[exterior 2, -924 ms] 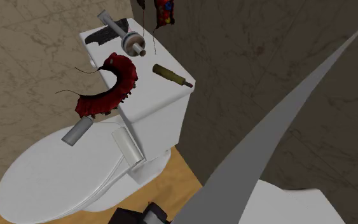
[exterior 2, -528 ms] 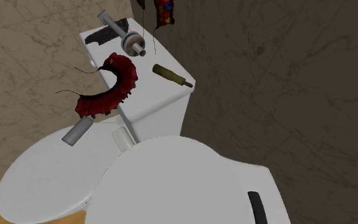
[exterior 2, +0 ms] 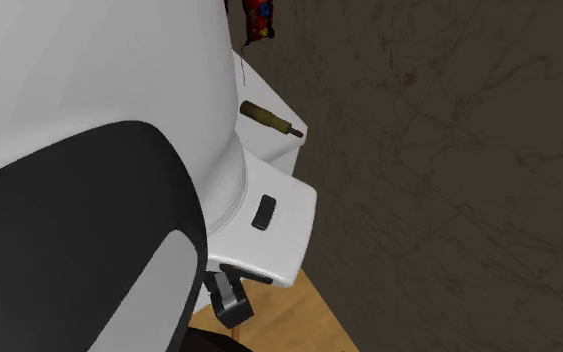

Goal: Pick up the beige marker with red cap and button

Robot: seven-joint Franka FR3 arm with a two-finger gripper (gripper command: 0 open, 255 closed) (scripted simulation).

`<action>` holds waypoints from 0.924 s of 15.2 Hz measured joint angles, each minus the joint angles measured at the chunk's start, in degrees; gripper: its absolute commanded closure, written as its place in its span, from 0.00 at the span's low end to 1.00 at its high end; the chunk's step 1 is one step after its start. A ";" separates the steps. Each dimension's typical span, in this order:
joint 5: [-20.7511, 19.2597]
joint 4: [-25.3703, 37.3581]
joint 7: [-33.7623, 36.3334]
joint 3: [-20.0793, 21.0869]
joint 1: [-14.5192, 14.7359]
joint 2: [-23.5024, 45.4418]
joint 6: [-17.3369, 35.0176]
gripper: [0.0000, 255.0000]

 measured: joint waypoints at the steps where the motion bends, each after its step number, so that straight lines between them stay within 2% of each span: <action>1: 0.20 0.58 3.08 1.50 -0.61 1.25 1.54 0.00; 7: -1.85 7.70 22.76 10.95 -5.14 11.39 9.14 0.00; 10: -5.57 13.21 33.21 15.27 -7.90 17.66 11.27 0.00; 14: -13.13 20.75 47.97 20.28 -10.80 26.88 13.15 0.00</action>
